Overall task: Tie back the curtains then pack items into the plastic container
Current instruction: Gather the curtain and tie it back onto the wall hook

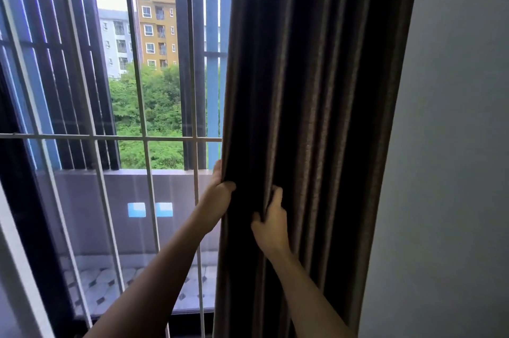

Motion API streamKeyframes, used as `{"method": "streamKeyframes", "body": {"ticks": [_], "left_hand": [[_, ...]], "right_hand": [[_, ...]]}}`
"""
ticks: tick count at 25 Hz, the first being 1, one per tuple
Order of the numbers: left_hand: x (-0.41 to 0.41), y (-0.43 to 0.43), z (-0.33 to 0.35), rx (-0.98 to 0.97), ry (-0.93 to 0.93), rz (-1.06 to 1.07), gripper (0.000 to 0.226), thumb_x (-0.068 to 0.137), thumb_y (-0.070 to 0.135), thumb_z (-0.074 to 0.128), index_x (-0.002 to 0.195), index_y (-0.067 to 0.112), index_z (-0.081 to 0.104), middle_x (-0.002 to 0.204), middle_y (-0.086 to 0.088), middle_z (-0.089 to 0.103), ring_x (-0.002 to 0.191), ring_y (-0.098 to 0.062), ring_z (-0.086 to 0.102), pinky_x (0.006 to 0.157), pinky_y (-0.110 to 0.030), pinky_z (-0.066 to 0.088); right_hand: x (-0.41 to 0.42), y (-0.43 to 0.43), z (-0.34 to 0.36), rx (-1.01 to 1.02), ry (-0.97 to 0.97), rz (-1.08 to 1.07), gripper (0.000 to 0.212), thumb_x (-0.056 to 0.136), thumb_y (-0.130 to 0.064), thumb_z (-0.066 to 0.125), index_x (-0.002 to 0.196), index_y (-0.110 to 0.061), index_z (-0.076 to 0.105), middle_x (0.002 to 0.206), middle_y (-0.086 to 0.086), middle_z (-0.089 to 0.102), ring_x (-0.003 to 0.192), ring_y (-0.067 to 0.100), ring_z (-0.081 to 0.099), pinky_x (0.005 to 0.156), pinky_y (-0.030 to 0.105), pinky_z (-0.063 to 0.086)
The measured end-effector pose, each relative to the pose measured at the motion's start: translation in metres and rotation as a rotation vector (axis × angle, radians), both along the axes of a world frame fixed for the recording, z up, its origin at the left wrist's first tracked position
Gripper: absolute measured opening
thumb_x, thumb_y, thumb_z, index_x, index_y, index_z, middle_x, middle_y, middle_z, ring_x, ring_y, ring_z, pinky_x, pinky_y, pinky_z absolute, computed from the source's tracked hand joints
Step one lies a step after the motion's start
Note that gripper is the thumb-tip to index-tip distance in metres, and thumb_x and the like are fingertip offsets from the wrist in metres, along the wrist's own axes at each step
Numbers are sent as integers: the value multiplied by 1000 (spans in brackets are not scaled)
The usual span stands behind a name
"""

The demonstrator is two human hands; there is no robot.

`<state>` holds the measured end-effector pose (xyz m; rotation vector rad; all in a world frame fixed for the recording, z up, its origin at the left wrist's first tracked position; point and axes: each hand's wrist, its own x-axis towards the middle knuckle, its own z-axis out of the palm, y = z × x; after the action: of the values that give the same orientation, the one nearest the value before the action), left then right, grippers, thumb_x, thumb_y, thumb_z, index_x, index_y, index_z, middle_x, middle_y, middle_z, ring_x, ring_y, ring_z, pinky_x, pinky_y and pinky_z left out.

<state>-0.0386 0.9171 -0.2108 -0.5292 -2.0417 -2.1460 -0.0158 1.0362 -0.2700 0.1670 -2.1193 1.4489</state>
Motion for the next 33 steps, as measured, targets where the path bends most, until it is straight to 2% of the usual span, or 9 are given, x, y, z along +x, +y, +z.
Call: {"method": "streamKeyframes", "body": {"ticks": [7,11,14,16,18,21,25,29,33], "left_hand": [[12,19,6,-103,-74,-158,27,59,7,45,85,9,55,80,-4,55,76,-15,54,60,-15,48],[5,35,-4,-306,83,-166,56,78,26,65,129,22,42,125,-1,50,106,-9,55,93,-23,48],[2,48,-5,-461,199,14,61,93,16,47,148,19,20,150,-2,30,132,-22,39,113,-42,32],[-2,46,-4,-422,178,32,66,89,0,35,149,18,16,151,-7,30,139,-23,28,117,-43,23],[-6,35,-4,-407,168,1,65,83,-6,33,145,12,27,142,-9,40,133,-22,36,116,-41,27],[-9,23,-1,-435,144,-32,51,77,-3,35,126,4,42,114,-9,50,117,-33,48,105,-47,40],[-8,21,3,-393,126,-44,62,75,-21,31,130,5,41,113,-9,49,113,-26,49,101,-41,42],[-7,29,2,-331,34,-50,52,76,-21,29,118,2,48,100,-9,53,96,-22,53,82,-23,48],[1,43,3,-276,8,-94,47,75,-18,30,113,5,45,87,-3,49,79,-13,50,55,-8,45]], "right_hand": [[0,-3,-20,234,-153,99,75,85,7,45,150,-17,16,134,8,53,121,21,54,103,25,42],[4,-11,-36,318,-227,135,91,73,-3,50,151,-13,4,144,9,38,134,21,37,111,19,27],[13,-3,-39,379,-296,305,96,62,-14,51,149,-14,11,143,8,37,133,22,37,113,26,30],[18,9,-30,370,-159,215,80,65,-3,50,142,-10,33,138,6,45,131,22,41,110,17,27],[22,21,-12,278,251,-171,58,67,1,49,124,-10,52,129,-1,49,123,22,46,108,18,28],[20,36,31,47,588,-569,45,80,-9,64,121,-10,47,131,6,42,121,19,43,104,29,36],[1,42,46,-34,164,-168,79,79,-6,69,145,-17,27,128,7,56,115,15,55,97,17,40],[-11,26,-19,218,-23,6,69,73,10,51,139,-4,37,137,14,41,129,27,40,104,9,22],[-5,6,-59,182,-142,176,79,77,2,43,149,-13,17,149,4,35,139,14,30,114,22,24]]}}
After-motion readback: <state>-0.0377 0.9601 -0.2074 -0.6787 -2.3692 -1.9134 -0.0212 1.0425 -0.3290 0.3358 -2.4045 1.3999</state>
